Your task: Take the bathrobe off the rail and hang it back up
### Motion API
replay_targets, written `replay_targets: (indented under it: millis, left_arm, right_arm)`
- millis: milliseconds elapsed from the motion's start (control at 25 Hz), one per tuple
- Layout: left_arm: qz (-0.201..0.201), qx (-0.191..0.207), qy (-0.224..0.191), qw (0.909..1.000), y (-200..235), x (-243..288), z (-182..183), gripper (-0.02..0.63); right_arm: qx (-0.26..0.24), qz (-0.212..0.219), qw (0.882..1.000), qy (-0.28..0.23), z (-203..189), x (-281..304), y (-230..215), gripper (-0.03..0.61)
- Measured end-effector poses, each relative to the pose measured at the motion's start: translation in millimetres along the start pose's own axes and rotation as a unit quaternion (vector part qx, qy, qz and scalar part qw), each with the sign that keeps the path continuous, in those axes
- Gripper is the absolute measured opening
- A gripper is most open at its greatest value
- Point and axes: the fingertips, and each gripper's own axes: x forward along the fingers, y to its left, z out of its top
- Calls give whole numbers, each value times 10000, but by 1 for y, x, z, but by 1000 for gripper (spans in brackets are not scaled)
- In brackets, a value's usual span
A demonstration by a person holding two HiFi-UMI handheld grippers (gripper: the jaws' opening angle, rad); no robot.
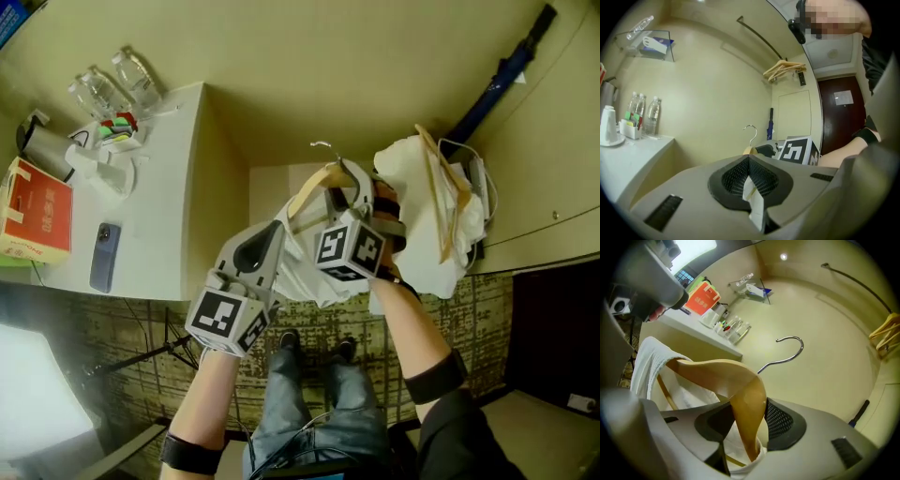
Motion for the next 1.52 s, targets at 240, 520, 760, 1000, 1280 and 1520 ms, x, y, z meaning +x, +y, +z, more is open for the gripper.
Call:
replay_targets:
  millis: [240, 520, 760, 1000, 1280, 1520]
  left_arm:
    - [126, -236, 408, 9988, 29, 16, -94, 3]
    - [156, -286, 802, 9962, 51, 46, -195, 3]
    - [306, -510, 955, 9936, 70, 50, -252, 3]
    - [437, -629, 1164, 9902, 83, 35, -295, 3]
    - [559, -782, 1193, 9882, 102, 21, -313, 3]
    - [572, -867, 1150, 9879, 107, 12, -314, 3]
  right_arm:
    - [160, 379, 9980, 482, -86, 47, 86, 210]
    - [153, 817, 9922, 924, -172, 109, 175, 210]
    - [-160, 1012, 9892, 1043, -198, 164, 216, 210]
    - [-850, 1332, 9771, 1424, -223, 202, 258, 212]
    - [-1215, 1492, 9661, 1723, -239, 227, 279, 222]
    - [-856, 1581, 9638, 1972, -253, 232, 281, 311]
